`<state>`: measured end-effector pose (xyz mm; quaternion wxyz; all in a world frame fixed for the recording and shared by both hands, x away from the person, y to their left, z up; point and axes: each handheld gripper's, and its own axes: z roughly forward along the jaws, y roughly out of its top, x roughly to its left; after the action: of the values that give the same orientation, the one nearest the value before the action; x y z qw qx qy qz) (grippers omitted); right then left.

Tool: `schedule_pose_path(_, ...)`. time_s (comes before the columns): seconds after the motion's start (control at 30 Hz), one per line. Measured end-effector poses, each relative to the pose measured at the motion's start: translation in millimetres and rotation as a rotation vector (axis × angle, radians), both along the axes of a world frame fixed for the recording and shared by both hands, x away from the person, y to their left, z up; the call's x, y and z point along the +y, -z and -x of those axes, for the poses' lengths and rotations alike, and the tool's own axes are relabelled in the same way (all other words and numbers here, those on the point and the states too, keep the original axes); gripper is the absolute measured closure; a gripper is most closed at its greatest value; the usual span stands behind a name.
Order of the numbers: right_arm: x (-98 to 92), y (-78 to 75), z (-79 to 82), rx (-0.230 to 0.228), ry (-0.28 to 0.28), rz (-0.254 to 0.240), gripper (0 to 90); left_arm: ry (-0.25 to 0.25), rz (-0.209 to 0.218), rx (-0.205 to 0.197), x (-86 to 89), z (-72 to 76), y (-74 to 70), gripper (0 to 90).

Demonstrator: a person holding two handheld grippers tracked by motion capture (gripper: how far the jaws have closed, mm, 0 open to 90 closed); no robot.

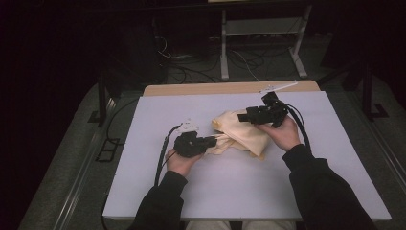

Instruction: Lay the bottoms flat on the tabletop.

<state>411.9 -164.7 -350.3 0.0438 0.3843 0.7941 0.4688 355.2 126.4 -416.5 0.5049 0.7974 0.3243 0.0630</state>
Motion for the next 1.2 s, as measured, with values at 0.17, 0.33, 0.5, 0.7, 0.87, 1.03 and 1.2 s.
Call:
schedule_pose_path(0.17,10.3,-2.7,-3.2,0.010,-0.017,0.012,38.3,0.006,0.000,0.003,-0.3,0.6,0.7,79.4)
schedule_pose_path(0.33,21.4,-6.3,-7.0,0.031,-0.045,0.045,33.8,0.007,-0.002,0.002,-0.4,1.4,1.0,79.3)
schedule_pose_path(0.5,27.7,-9.0,-7.8,0.026,-0.063,0.055,32.0,0.010,-0.003,0.005,-1.0,2.2,1.3,79.3)
schedule_pose_path(0.7,39.6,-2.5,-10.3,0.047,-0.089,0.079,31.1,0.021,-0.012,0.017,-1.7,2.2,2.8,79.3)
schedule_pose_path(0.87,49.8,6.4,-14.2,0.067,-0.098,0.100,30.9,0.030,-0.019,0.021,-3.0,2.2,4.2,79.2)
schedule_pose_path(1.03,60.9,13.7,-18.4,0.095,-0.114,0.105,30.3,0.034,-0.022,0.024,-3.5,2.2,4.8,79.2)
schedule_pose_path(1.2,82.0,22.3,-20.7,0.125,-0.136,0.151,47.3,0.035,-0.023,0.027,-3.6,2.3,5.0,79.1)
